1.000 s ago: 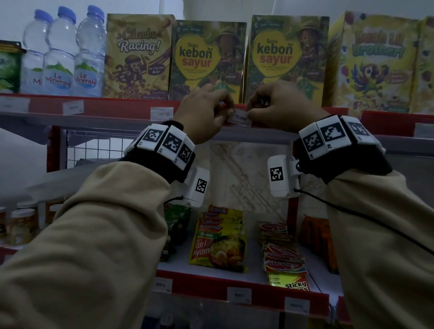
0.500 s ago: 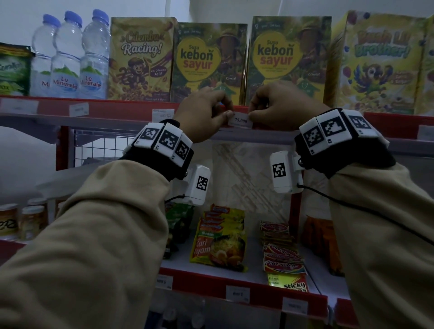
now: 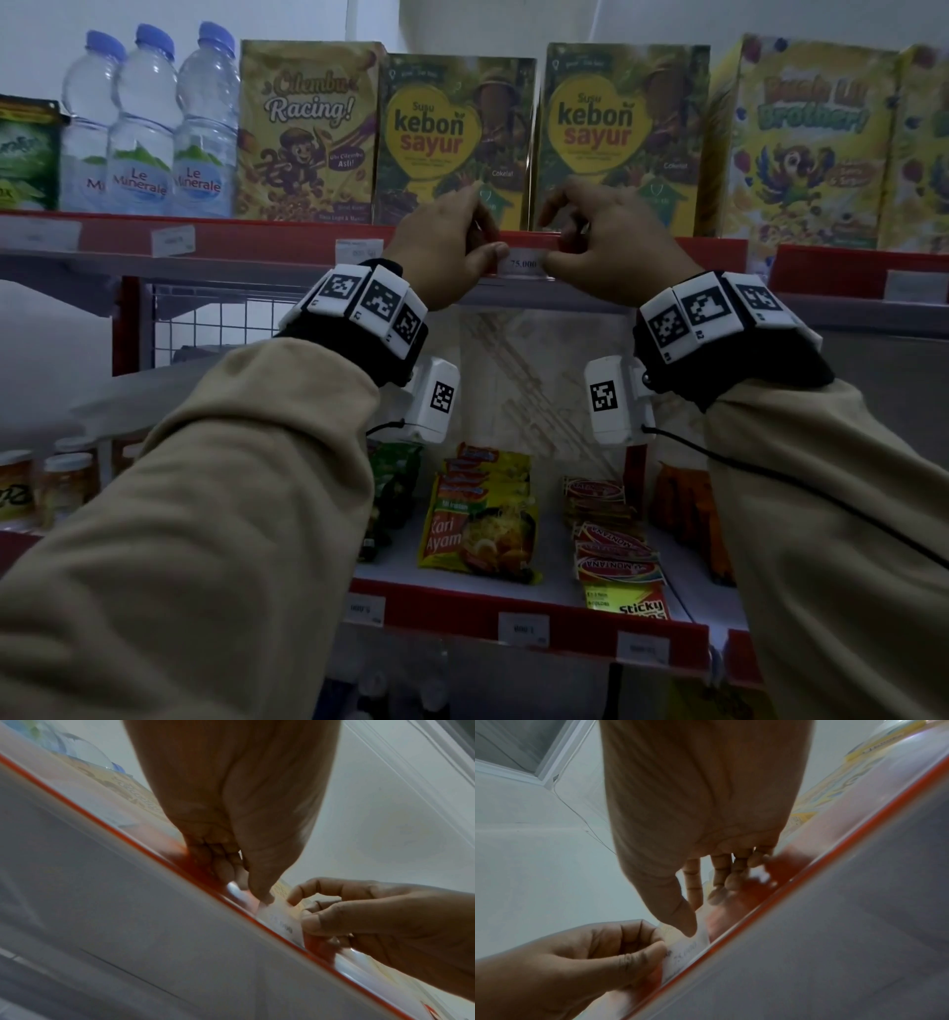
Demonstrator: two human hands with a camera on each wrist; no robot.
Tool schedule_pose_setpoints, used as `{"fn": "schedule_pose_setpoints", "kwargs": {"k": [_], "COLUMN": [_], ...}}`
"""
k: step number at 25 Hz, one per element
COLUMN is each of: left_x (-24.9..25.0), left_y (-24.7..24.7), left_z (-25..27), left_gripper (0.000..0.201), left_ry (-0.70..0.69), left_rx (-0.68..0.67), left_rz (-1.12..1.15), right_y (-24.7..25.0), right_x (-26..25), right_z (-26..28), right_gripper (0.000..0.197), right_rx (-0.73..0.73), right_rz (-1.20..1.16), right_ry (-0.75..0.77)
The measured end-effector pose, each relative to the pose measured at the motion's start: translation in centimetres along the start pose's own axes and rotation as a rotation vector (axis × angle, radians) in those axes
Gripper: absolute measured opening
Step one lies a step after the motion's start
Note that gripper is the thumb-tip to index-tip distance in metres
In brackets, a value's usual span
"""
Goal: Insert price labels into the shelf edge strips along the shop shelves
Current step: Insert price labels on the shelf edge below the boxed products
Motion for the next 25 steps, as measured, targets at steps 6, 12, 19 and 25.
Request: {"fn": "schedule_pose_setpoints", "kwargs": {"k": [6,12,19,25], "left_x": [0.0,-4.4,-11.7,-12.3], "left_y": [1.2,4.8,7.5,7.5], "left_z": [0.7,3.1,6.1,5.8], "left_gripper": [0.023,0.021,0.037,0.032], "left_ry": [-0.120,-0.238,-0.186,-0.198], "left_rx": [0.058,0.145,0.208,0.220], "left_rz": [-0.147,-0.156,-0.169,-0.135], "right_y": [-1.2,-4.3,-8.8,-9.8], "right_x": [-1.3,-5.9,-10.8,-11.1], "right_z": [-0.5,-2.1,-4.0,-4.0], "right_gripper": [0.031,0.032,0.056,0.055], "right_rx": [0.040,0.034,0.042,0.137], "right_rz": [0.149,0.198,0.330,0.297], "right_ry": [-0.058,-0.041,-0.029,-0.108]}}
Point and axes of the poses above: each hand's wrist, its own z-axis away from the middle knuckle, its own y-axis out of the back of the hand, x = y × z, the point moved 8 cm from there along -z, towards the middle knuckle, and after that the axes turned 2 degrees about -z, right-handed, at the moved point
